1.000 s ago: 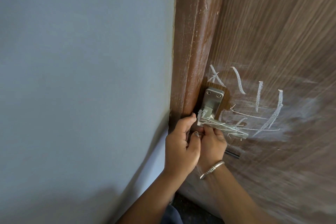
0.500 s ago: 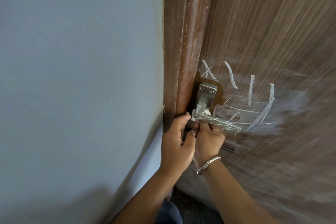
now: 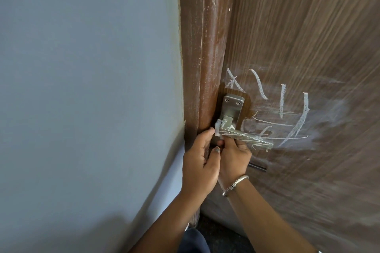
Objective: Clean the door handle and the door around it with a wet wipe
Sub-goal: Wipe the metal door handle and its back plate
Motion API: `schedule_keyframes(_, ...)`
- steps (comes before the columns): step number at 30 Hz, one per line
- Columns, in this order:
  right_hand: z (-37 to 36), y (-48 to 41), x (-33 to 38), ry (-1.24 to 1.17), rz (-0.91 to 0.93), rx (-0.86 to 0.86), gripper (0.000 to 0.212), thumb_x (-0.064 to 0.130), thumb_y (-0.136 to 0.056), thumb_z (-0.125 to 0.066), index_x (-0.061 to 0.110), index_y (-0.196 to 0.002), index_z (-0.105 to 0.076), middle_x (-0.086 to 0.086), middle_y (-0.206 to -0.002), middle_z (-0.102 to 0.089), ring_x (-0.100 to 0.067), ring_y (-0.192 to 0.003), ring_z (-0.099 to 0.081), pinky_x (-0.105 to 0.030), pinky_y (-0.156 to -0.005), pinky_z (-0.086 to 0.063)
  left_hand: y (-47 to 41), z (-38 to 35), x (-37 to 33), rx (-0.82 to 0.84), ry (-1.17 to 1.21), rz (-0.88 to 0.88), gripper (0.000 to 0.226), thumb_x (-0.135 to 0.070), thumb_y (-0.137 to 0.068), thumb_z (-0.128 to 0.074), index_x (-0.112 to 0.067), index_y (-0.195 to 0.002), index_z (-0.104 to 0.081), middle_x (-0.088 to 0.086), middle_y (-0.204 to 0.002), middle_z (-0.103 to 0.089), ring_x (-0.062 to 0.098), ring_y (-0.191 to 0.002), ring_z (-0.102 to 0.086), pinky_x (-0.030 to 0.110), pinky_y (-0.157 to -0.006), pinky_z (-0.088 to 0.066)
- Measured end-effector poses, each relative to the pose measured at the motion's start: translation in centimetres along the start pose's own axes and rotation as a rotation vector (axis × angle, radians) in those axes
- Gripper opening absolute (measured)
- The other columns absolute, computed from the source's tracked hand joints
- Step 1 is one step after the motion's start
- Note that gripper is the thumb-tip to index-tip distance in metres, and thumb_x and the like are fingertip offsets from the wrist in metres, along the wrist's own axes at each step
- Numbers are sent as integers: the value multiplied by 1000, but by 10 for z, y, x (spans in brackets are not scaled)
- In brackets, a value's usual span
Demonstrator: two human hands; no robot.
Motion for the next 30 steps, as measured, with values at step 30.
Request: schedule_keyframes(30, 10, -15, -8, 143, 145, 34, 44, 7, -80, -62, 19, -39, -54, 7, -38, -52, -7, -36, -44, -22, -40, -40, -1, -1, 6, 9, -29, 2, 42, -10, -86, -52, -34, -120, -50, -12, -125, -57, 1, -118, -52, 21, -101, -41)
Point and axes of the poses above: each hand's wrist, its own y-axis away from the middle knuckle, its own z-axis out of the back of the hand, x = y × z, the point moved 10 cm from there along -y, towards the middle knuckle
